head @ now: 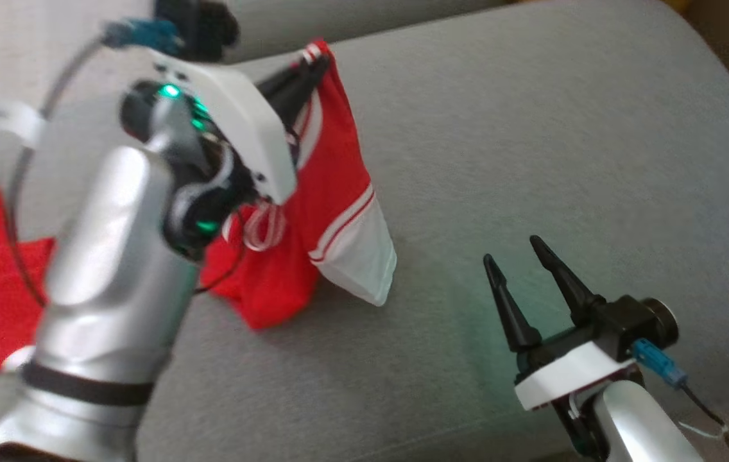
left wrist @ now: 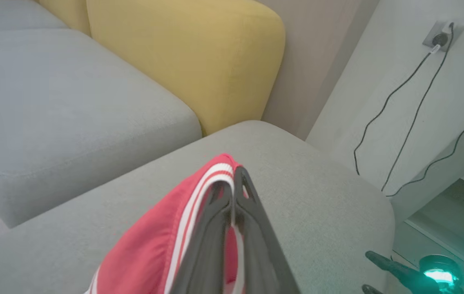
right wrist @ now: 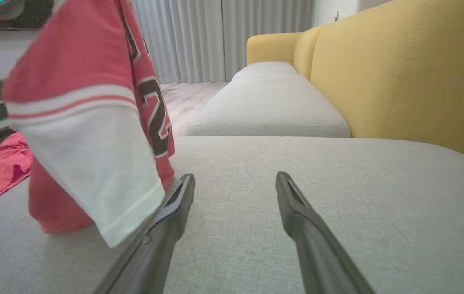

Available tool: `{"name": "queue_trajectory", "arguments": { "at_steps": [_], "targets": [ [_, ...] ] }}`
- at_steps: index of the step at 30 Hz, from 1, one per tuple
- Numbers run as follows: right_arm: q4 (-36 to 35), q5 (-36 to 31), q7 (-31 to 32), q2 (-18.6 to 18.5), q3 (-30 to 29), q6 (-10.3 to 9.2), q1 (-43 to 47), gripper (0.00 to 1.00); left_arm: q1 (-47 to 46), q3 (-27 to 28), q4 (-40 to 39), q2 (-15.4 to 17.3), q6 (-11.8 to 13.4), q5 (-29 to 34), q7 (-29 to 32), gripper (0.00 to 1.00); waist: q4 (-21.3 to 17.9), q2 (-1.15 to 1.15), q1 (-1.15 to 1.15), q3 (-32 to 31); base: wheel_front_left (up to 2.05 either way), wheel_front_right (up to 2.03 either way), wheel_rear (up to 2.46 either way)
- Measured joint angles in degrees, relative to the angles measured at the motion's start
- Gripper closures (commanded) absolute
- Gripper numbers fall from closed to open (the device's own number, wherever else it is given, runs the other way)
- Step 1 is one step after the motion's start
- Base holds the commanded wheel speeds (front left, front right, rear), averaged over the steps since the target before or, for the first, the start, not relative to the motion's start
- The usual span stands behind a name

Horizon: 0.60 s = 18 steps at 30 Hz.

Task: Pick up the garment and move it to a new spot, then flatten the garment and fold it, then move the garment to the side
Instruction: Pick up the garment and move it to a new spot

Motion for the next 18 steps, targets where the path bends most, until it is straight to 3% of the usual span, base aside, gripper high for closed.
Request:
{"name": "queue_trajectory", "arguments": {
  "at_steps": [4,5,6,7,8,13,18],
  "targets": [
    [-0.02,0.51,-0.01,0.87,0.77,0.0,-0.59,0.0,-0.64,-3.15,8.69,-2.98,-0.67,1.74,-8.38,1.0,-4.02,0.0,0.0,1.43,0.0,0.0,0.0],
    [-0.03,0.59,-0.01,1.2,0.92,0.0,-0.59,0.0,-1.29,-4.3,10.81,-3.61,-0.78,2.4,-11.06,0.88,-4.95,0.0,0.0,1.86,0.0,0.0,0.0],
    [-0.02,0.81,-0.01,1.41,1.1,0.0,-0.59,0.0,-2.18,-5.22,12.71,-4.25,-0.81,2.85,-13.54,0.63,-5.78,0.0,0.0,2.33,0.0,0.0,0.0],
    [-0.01,0.99,-0.01,1.48,1.27,0.0,-0.61,0.0,-3.22,-6.17,14.61,-4.82,-0.83,2.75,-15.4,0.13,-6.59,0.0,0.0,2.79,0.0,0.0,0.0],
    [0.0,0.99,-0.01,1.6,1.4,0.0,-0.62,0.0,-4.11,-7.03,16.44,-5.28,-0.85,2.29,-17.02,0.0,-7.4,0.0,0.01,3.21,0.0,0.0,0.0],
    [0.08,0.99,-0.01,1.9,0.86,0.0,-0.62,0.0,-5.69,-11.92,22.35,-6.06,-0.86,-0.59,-23.5,0.0,-10.25,0.0,0.01,4.58,0.0,0.0,0.0],
    [0.13,0.97,-0.01,2.02,-0.6,0.0,-0.45,0.0,-6.04,-13.35,25.83,-4.93,-0.86,-0.26,-30.28,0.0,-9.85,0.0,0.01,3.88,0.0,0.0,0.0]
  ]
}}
